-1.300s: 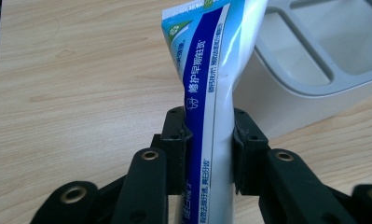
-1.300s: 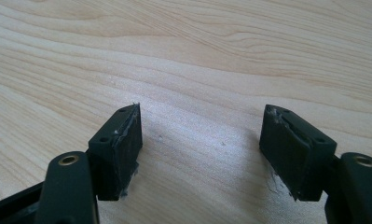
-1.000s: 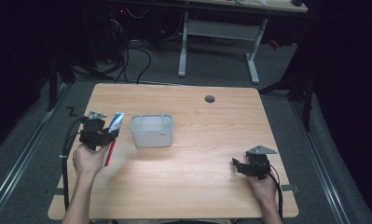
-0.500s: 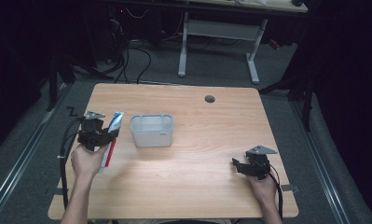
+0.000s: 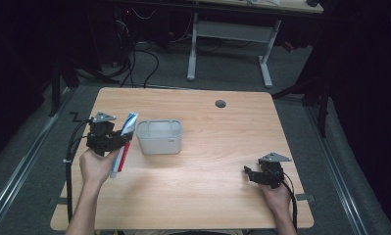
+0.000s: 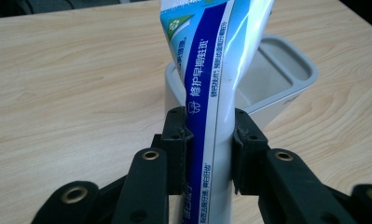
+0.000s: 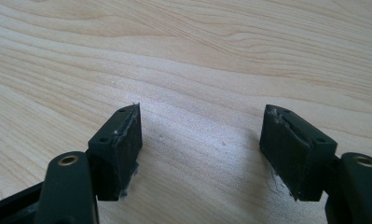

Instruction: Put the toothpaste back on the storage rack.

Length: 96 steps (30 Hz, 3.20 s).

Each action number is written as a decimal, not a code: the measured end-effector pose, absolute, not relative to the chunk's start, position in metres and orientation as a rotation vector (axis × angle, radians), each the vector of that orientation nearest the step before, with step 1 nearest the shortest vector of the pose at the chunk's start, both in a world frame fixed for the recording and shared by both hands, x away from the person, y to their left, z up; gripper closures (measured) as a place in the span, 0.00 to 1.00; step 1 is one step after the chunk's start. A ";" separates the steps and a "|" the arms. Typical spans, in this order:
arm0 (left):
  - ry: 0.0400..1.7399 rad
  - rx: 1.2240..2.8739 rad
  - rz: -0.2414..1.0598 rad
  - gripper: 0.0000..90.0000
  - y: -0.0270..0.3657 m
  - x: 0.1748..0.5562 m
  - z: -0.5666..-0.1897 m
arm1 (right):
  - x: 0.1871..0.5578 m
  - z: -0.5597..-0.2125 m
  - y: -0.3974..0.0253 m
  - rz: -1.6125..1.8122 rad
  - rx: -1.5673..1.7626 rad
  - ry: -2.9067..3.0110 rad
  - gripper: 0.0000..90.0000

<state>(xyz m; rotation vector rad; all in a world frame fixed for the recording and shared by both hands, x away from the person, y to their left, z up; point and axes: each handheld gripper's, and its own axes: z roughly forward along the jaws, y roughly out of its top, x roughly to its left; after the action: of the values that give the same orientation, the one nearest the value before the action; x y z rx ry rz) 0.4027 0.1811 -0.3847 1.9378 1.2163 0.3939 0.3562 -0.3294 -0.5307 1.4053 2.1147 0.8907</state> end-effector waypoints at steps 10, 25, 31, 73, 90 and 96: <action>1.167 1.964 0.448 0.79 0.159 0.407 -0.376 | 0.356 -0.531 -0.329 0.889 1.405 2.116 0.33; 1.120 1.943 0.405 0.80 0.137 0.423 -0.364 | 0.356 -0.531 -0.329 0.891 1.405 2.115 0.33; 1.103 1.939 0.408 0.80 0.129 0.430 -0.359 | 0.356 -0.531 -0.329 0.891 1.405 2.116 0.33; 1.103 1.902 0.460 0.80 0.081 0.488 -0.348 | 0.356 -0.531 -0.329 0.892 1.406 2.118 0.33; 1.120 1.848 0.488 0.80 0.069 0.503 -0.349 | 0.356 -0.531 -0.329 0.892 1.401 2.120 0.33; 1.129 1.850 0.487 0.79 0.069 0.506 -0.356 | 0.356 -0.531 -0.329 0.893 1.399 2.121 0.33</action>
<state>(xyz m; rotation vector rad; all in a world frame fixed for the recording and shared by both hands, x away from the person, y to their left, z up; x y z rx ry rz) 0.5065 0.0691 -0.3559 1.8497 1.1290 0.4866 0.3556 -0.3293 -0.5307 1.3992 2.1208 0.8928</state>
